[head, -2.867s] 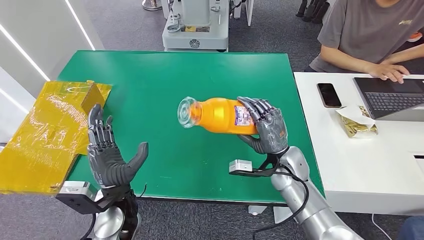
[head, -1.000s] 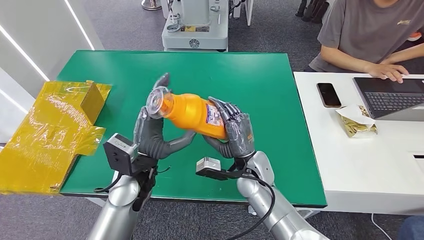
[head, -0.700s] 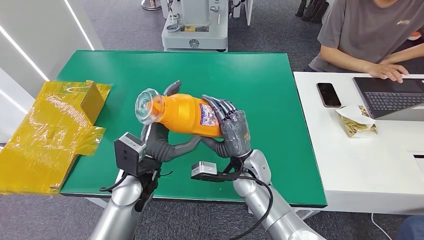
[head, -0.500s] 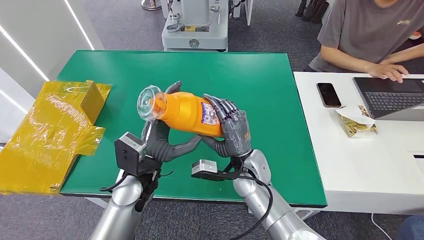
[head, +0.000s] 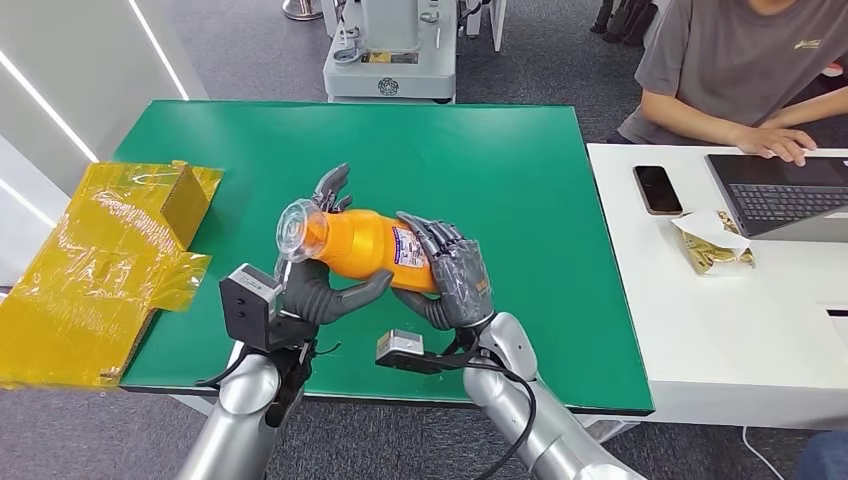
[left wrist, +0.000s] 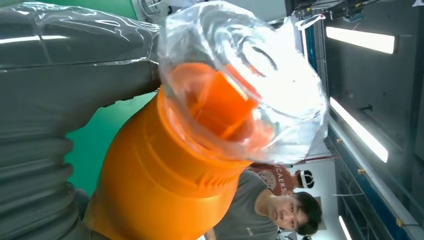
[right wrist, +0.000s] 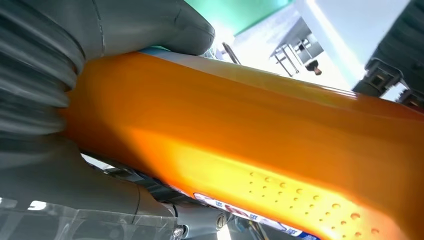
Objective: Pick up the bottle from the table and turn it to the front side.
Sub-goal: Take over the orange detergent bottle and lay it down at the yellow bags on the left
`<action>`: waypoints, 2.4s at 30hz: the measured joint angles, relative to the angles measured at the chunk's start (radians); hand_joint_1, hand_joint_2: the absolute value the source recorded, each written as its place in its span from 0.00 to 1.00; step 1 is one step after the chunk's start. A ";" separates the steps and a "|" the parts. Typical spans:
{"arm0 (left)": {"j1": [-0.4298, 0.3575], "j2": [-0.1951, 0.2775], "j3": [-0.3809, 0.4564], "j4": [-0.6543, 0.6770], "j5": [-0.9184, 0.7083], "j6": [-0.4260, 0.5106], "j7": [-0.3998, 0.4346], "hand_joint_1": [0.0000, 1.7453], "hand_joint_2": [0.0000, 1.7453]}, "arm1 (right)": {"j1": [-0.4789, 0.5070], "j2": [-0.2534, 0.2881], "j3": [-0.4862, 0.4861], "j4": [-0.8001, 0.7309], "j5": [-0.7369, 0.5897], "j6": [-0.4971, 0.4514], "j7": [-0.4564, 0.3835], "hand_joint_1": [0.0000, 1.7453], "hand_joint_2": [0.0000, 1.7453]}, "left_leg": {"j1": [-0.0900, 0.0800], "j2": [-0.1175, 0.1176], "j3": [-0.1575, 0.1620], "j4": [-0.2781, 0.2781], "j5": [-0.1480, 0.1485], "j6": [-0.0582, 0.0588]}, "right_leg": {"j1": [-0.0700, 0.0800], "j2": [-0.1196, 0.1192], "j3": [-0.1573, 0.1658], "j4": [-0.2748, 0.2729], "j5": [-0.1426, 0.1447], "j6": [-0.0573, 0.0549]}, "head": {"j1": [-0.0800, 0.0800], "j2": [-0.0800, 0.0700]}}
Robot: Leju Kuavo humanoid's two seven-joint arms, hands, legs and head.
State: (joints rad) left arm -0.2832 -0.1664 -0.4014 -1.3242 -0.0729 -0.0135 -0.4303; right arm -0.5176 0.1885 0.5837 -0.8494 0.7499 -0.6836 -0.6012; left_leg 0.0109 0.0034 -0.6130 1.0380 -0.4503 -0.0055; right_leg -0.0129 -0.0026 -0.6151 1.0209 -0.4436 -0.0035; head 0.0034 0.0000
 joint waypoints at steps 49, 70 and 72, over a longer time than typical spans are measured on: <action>0.004 -0.055 0.004 0.015 0.007 0.058 -0.001 0.00 1.00 | -0.019 0.113 -0.128 0.129 -0.070 0.000 -0.092 1.00 1.00 | 0.000 0.000 0.000 0.000 0.000 0.000 | 0.000 0.000 0.000 0.000 0.000 0.000 | 0.000 0.000; 0.001 -0.058 0.007 0.015 0.029 0.028 0.012 1.00 1.00 | -0.037 0.129 -0.170 0.187 -0.049 0.000 -0.101 1.00 1.00 | 0.000 0.000 0.000 0.000 0.000 0.000 | 0.000 0.000 0.000 0.000 0.000 0.000 | 0.000 0.000; 0.000 -0.058 0.008 0.015 0.031 0.027 0.012 1.00 1.00 | -0.037 0.129 -0.175 0.187 -0.044 0.000 -0.101 1.00 1.00 | 0.000 0.000 0.000 0.000 0.000 0.000 | 0.000 0.000 0.000 0.000 0.000 0.000 | 0.000 0.000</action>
State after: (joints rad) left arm -0.2835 -0.2239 -0.3934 -1.3088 -0.0417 0.0135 -0.4181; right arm -0.5544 0.3177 0.4090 -0.6622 0.7054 -0.6840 -0.7019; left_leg 0.0109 0.0034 -0.6131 1.0381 -0.4503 -0.0055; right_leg -0.0129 -0.0025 -0.6152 1.0210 -0.4436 -0.0035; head 0.0034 0.0000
